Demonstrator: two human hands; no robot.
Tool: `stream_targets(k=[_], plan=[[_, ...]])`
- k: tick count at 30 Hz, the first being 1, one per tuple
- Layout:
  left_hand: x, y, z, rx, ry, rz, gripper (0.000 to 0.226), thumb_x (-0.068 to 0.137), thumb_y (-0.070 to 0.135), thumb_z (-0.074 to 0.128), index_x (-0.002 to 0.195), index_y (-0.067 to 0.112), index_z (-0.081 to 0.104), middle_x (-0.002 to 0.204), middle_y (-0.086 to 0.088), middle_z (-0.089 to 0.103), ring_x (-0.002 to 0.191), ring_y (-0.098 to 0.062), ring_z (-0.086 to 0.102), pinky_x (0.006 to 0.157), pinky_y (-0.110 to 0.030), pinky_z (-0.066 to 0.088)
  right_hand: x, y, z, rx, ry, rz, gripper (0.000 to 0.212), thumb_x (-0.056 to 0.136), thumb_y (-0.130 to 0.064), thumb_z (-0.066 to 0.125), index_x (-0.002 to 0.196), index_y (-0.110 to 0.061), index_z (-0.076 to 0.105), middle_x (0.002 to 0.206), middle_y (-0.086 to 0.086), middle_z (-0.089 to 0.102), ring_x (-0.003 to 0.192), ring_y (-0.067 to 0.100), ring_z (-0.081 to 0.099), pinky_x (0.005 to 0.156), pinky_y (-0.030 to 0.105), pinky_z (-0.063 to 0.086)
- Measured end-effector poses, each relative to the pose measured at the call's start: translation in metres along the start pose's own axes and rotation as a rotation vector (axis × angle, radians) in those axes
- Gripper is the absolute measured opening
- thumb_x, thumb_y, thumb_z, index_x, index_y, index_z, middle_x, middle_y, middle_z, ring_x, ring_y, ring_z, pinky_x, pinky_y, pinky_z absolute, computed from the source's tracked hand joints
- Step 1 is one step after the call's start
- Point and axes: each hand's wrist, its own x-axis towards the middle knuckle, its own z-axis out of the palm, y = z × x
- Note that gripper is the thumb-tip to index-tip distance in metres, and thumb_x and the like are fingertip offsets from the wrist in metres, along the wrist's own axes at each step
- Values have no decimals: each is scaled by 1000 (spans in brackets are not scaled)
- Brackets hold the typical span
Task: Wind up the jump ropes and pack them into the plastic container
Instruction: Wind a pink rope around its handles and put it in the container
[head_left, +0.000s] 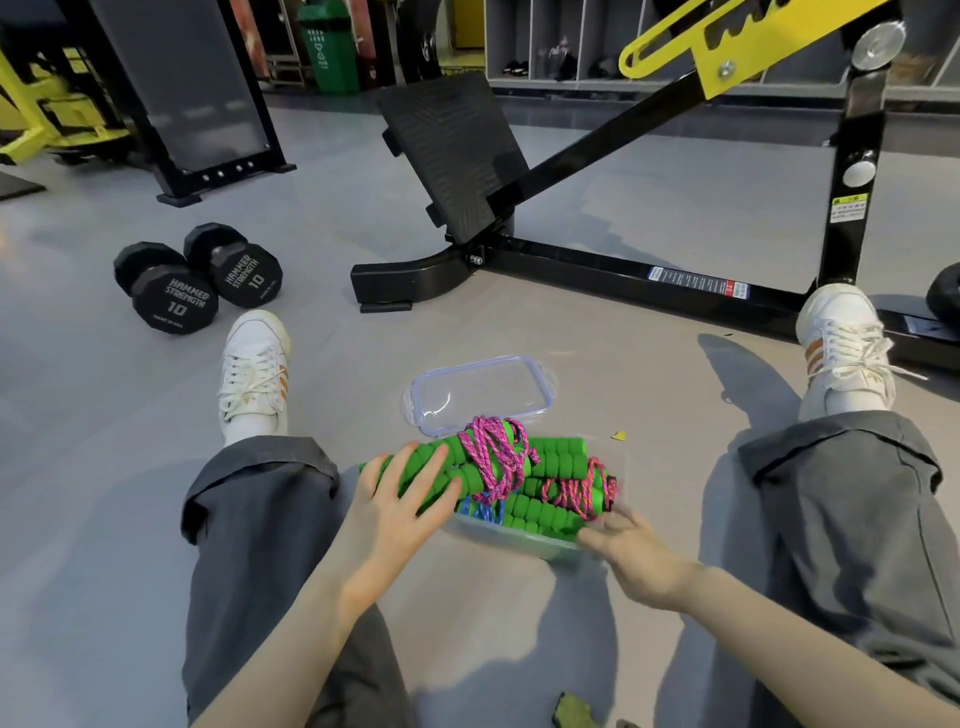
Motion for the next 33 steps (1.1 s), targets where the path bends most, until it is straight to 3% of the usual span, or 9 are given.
stream_targets(k=[5, 8, 12, 15, 22, 24, 26, 29, 33], plan=[[14, 16, 0, -14, 107, 53, 22, 88, 0, 57, 100, 18, 53, 119, -7, 55, 99, -33, 55, 78, -42, 39, -10, 24, 4, -84, 232, -189, 49, 49, 0, 52, 91, -25, 56, 92, -7, 63, 104, 16, 43, 93, 49, 49], [3, 24, -6, 9, -146, 224, 47, 72, -4, 62, 113, 16, 52, 133, -12, 47, 110, -39, 50, 89, -48, 38, -18, 23, 4, 159, 370, -88, 47, 71, -14, 34, 110, -16, 60, 119, 4, 60, 117, 24, 47, 104, 31, 35], [1, 47, -5, -32, -345, 252, 59, 64, 0, 52, 120, 20, 49, 137, -12, 43, 109, -39, 57, 93, -51, 40, -28, 10, -16, 548, 534, 139, 61, 89, -52, 22, 141, -24, 34, 142, -16, 32, 132, -3, 26, 105, 5, 11], [12, 63, 4, -86, -409, 262, 63, 64, -6, 41, 121, 21, 47, 132, -10, 55, 105, -37, 62, 90, -51, 47, -22, 5, -23, 559, 489, 96, 58, 90, -60, 23, 143, -37, 18, 148, -19, 19, 136, -8, 13, 106, 3, 4], [13, 64, 28, -199, -656, 224, 85, 53, 14, 86, 127, 25, 45, 137, -7, 46, 108, -32, 60, 91, -47, 48, -2, 11, -9, 272, 301, -68, 65, 92, -61, 8, 148, -28, 20, 156, -3, 17, 143, 10, 13, 116, 22, 5], [8, 65, 33, -229, -604, 220, 61, 76, 32, 76, 128, 26, 45, 136, -5, 50, 109, -30, 59, 94, -46, 42, 3, 11, -4, 273, 307, -52, 66, 93, -60, 8, 147, -25, 25, 154, 1, 25, 141, 15, 20, 117, 27, 11], [3, 68, 33, -272, -584, 160, 38, 95, 44, 43, 128, 26, 44, 134, -4, 56, 110, -28, 59, 97, -44, 39, 7, 8, -1, 252, 332, -52, 66, 94, -58, 9, 145, -23, 32, 150, 5, 33, 138, 20, 28, 116, 31, 16], [-8, 78, 24, -314, -682, 66, 53, 101, 52, 13, 137, 23, 39, 142, -7, 50, 122, -29, 54, 106, -45, 37, 10, 7, 3, 225, 354, -51, 68, 95, -57, 8, 145, -19, 32, 148, 5, 36, 138, 20, 29, 115, 23, 9], [-19, 84, 22, -293, -681, 109, 54, 99, 50, 23, 143, 22, 35, 147, -11, 43, 131, -32, 46, 106, -45, 25, 7, 2, 17, 212, 339, -3, 64, 98, -51, 9, 148, -13, 22, 153, 3, 25, 142, 18, 21, 116, 24, 5]])
